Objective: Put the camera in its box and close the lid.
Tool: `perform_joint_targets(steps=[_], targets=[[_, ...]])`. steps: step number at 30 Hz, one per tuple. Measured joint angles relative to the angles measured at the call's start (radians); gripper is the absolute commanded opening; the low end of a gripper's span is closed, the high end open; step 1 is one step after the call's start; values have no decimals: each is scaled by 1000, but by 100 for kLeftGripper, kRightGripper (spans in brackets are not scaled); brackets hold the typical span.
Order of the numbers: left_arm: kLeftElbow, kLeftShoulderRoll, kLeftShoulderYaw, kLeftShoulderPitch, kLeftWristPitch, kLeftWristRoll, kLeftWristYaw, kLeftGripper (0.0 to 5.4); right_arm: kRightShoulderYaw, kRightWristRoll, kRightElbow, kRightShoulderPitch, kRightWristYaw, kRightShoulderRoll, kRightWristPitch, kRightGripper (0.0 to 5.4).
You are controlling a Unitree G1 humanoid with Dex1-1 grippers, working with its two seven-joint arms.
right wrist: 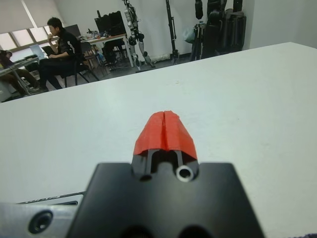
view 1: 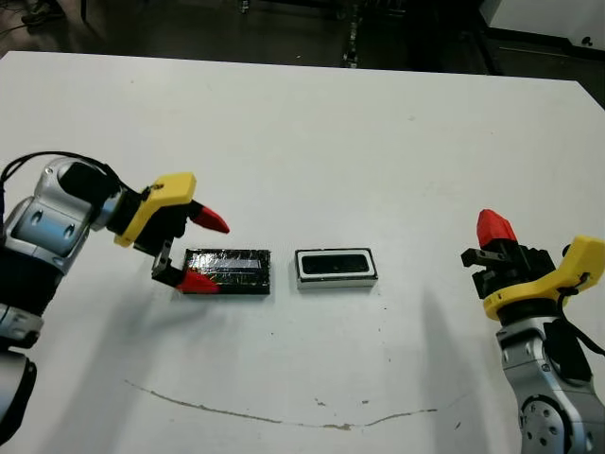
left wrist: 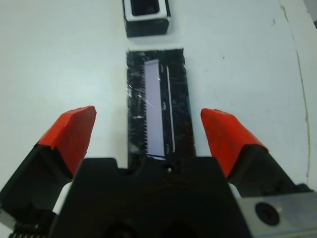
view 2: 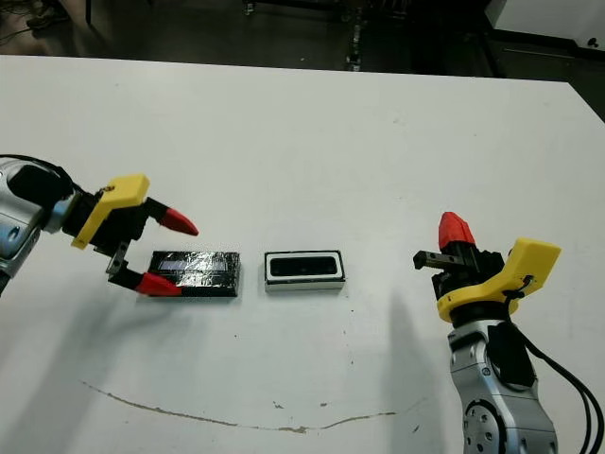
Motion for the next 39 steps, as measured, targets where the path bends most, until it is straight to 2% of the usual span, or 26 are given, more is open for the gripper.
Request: perform_joint_targets(steps=[13,17,25,31,39], targets=[[1,0,-23,46,2,30,12,540,0,1,0,1,10,0,0,0],[-9,0,-14,75,-64,35,53,540,0,2,0,1,10,0,0,0],[-140,7,15,147,-98,65,167,540,0,10,2,1,14,0,0,0],[-227,-12,63,230,-48,41,290,479,-1,15,2,1,14,0,0,0],[-226,-21,67,251,-15,-20,261,370,-1,19,2,1,12,0,0,0]])
